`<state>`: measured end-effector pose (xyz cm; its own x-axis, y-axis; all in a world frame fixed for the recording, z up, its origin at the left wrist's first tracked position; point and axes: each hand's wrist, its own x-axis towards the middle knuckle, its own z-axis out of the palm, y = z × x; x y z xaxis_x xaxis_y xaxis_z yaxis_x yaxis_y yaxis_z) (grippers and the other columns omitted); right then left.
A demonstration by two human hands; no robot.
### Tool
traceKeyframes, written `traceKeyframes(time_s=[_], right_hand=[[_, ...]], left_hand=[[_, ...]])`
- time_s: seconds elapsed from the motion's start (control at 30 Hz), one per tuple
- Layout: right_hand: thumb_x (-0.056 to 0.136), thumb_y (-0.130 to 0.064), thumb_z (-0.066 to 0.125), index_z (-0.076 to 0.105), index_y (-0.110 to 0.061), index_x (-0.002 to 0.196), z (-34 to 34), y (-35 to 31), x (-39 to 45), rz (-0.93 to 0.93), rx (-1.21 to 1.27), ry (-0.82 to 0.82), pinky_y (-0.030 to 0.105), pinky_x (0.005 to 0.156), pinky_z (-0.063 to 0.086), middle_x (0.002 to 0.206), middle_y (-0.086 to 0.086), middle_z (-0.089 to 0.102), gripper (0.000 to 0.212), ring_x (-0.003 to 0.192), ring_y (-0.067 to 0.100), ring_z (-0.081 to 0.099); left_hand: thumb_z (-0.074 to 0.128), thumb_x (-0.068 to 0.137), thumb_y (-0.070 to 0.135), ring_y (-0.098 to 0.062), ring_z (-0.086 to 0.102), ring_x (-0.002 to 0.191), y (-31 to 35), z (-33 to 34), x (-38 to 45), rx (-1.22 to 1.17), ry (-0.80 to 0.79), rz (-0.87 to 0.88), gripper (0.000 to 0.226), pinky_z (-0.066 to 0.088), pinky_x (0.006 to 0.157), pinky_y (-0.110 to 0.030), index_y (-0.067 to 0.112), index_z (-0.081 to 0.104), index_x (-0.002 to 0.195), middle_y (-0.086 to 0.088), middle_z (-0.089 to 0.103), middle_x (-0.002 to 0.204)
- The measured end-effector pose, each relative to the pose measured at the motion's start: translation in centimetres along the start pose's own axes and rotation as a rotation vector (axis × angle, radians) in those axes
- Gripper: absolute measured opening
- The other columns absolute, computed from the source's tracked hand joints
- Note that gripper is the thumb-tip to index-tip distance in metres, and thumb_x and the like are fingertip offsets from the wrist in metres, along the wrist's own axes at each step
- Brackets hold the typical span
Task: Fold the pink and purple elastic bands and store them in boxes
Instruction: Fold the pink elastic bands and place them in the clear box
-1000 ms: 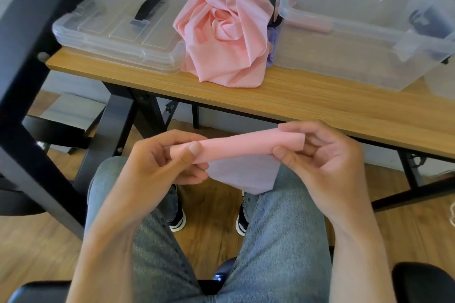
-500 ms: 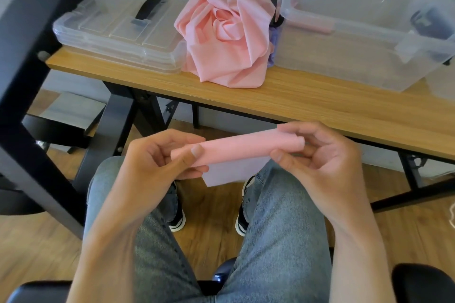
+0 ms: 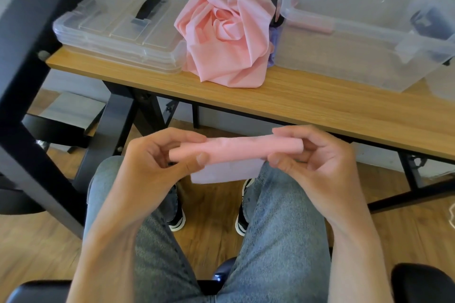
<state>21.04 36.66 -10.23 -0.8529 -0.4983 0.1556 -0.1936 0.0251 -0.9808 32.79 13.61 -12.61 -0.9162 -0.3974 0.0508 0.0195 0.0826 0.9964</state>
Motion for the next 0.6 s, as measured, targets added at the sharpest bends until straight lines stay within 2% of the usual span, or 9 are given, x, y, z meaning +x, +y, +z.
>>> traceKeyframes(time_s=[0.1, 0.27, 0.37, 0.5, 0.6], right_hand=[[0.076, -0.015, 0.084, 0.076, -0.024, 0.108, 0.2, 0.25, 0.0, 0.01, -0.017, 0.009, 0.024, 0.075, 0.06, 0.1, 0.001, 0.08, 0.034, 0.091, 0.02, 0.077], [0.074, -0.002, 0.084, 0.075, -0.017, 0.103, 0.33, 0.39, 0.05, -0.035, 0.024, 0.024, 0.022, 0.079, 0.06, 0.105, 0.001, 0.078, 0.034, 0.102, 0.019, 0.075], [0.073, -0.006, 0.084, 0.075, -0.021, 0.108, 0.32, 0.35, 0.09, -0.008, 0.03, 0.0, 0.023, 0.078, 0.06, 0.105, 0.0, 0.078, 0.039, 0.098, 0.018, 0.074], [0.071, -0.017, 0.086, 0.075, -0.022, 0.111, 0.49, 0.46, 0.03, 0.054, 0.041, 0.001, 0.038, 0.079, 0.064, 0.1, 0.007, 0.08, 0.041, 0.088, 0.027, 0.078], [0.074, -0.009, 0.085, 0.077, -0.019, 0.104, 0.46, 0.67, 0.09, 0.028, 0.025, 0.025, 0.035, 0.079, 0.064, 0.102, 0.006, 0.079, 0.032, 0.093, 0.027, 0.077]], left_hand=[[0.078, 0.077, 0.009, -0.013, 0.071, 0.087, -0.03, -0.07, 0.05, 0.026, 0.009, 0.028, 0.029, 0.059, 0.067, -0.019, 0.017, 0.074, 0.105, 0.005, 0.075, 0.102], [0.071, 0.08, 0.014, -0.026, 0.078, 0.084, -0.07, 0.13, 0.04, -0.101, -0.02, -0.112, 0.03, 0.065, 0.069, -0.03, 0.014, 0.073, 0.11, 0.0, 0.078, 0.1], [0.073, 0.079, 0.012, -0.026, 0.077, 0.089, -0.15, 0.04, 0.03, -0.067, 0.006, -0.069, 0.028, 0.065, 0.072, -0.032, 0.012, 0.074, 0.107, 0.0, 0.077, 0.103], [0.078, 0.077, 0.011, -0.023, 0.074, 0.095, -0.23, -0.2, 0.06, 0.0, 0.019, -0.011, 0.032, 0.063, 0.075, -0.028, 0.017, 0.074, 0.108, 0.002, 0.076, 0.108], [0.074, 0.077, 0.013, -0.026, 0.076, 0.095, -0.22, 0.03, 0.09, -0.081, -0.013, -0.061, 0.034, 0.064, 0.075, -0.031, 0.015, 0.073, 0.111, 0.001, 0.076, 0.109]])
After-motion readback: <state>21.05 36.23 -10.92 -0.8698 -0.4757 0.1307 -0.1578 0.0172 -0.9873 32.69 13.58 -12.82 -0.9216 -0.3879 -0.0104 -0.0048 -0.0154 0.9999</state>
